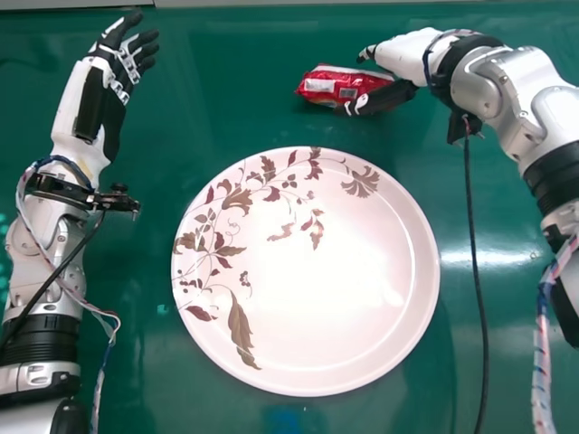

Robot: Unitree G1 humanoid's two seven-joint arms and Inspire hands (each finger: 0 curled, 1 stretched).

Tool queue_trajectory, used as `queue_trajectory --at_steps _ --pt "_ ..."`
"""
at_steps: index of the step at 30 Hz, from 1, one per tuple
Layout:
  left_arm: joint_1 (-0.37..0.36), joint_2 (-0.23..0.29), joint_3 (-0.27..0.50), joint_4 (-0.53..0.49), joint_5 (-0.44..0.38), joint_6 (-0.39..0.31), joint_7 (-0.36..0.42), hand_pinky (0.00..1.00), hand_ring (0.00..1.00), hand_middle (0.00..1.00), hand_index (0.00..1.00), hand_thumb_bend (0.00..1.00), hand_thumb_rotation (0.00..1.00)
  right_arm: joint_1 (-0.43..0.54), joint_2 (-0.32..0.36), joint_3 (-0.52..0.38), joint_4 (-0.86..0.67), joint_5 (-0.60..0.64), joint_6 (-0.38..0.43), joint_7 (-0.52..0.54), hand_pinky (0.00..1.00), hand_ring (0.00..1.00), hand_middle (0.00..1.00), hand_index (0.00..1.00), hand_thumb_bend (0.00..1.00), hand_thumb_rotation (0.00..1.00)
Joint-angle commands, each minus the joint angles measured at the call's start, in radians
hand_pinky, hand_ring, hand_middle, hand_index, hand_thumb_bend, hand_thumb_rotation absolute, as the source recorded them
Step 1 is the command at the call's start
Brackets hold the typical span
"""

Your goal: Pick up biscuit and place it in the plate

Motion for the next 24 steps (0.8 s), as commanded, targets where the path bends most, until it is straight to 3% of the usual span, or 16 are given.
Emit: queue_trajectory --at_steps 1,9,24 --pt "0.023 0.013 0.011 -0.021 -0.008 0.006 -0.002 1.0 0.95 0.9 0.96 0.49 0.56 -0.029 0.013 0.009 0.031 0.009 -0.005 -0.012 0.84 0.93 1.0 1.0 1.0 0.49" --pt "0.041 0.031 0.026 -0.057 -0.016 0.04 0.007 1.0 0.92 0.89 0.96 0.46 0.54 -0.052 0.046 0.018 0.114 0.024 -0.014 -0.036 0.82 0.93 1.0 0.99 1.0 0.51" --pt "0.054 0.057 0.05 -0.097 -0.022 0.066 0.012 1.0 0.94 0.9 0.95 0.51 0.54 -0.039 0.081 0.009 0.184 0.099 -0.038 -0.017 0.77 0.9 0.96 0.96 1.0 0.48"
